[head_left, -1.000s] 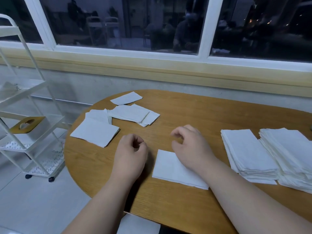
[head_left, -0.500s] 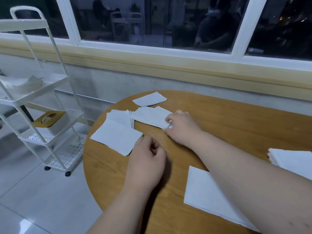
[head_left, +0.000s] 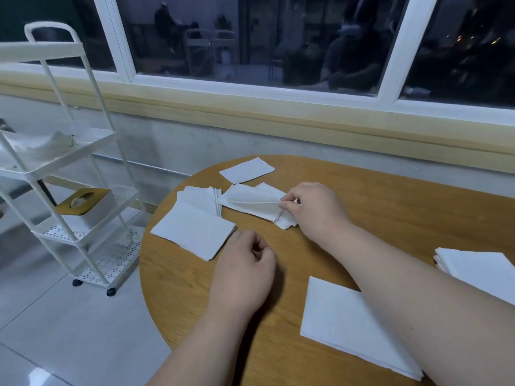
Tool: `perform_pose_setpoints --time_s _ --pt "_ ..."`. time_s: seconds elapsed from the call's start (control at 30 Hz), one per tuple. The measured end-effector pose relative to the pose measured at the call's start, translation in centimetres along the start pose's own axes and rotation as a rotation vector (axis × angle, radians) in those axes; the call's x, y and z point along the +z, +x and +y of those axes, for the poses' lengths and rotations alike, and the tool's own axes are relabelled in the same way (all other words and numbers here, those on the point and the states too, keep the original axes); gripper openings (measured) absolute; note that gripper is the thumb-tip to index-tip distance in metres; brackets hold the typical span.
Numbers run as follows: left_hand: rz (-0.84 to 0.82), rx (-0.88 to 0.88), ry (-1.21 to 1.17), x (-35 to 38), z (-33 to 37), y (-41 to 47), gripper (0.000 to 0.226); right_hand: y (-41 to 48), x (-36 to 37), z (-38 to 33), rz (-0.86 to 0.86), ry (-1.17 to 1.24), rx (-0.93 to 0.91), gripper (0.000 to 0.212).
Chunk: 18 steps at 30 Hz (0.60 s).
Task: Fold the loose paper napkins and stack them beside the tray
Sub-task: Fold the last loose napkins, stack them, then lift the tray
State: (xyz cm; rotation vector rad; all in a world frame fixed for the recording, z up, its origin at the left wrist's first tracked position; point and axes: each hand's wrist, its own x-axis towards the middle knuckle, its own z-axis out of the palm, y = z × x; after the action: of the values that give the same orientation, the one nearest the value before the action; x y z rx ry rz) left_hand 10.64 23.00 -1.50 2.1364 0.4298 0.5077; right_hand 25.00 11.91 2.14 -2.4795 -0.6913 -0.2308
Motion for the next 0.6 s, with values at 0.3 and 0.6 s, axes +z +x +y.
perform_pose_setpoints --time_s 0.3,0.6 --pt "-0.012 0.046 -0.134 -0.4 0.1 -0.7 0.027 -8.4 -7.2 -0.5 0.152 0.327 0.165 0.013" --pt "-0.398 0.086 -0.352 -0.6 0.5 -3.2 0.098 -18.3 -11.5 0.6 0.025 0.568 0.246 0.015"
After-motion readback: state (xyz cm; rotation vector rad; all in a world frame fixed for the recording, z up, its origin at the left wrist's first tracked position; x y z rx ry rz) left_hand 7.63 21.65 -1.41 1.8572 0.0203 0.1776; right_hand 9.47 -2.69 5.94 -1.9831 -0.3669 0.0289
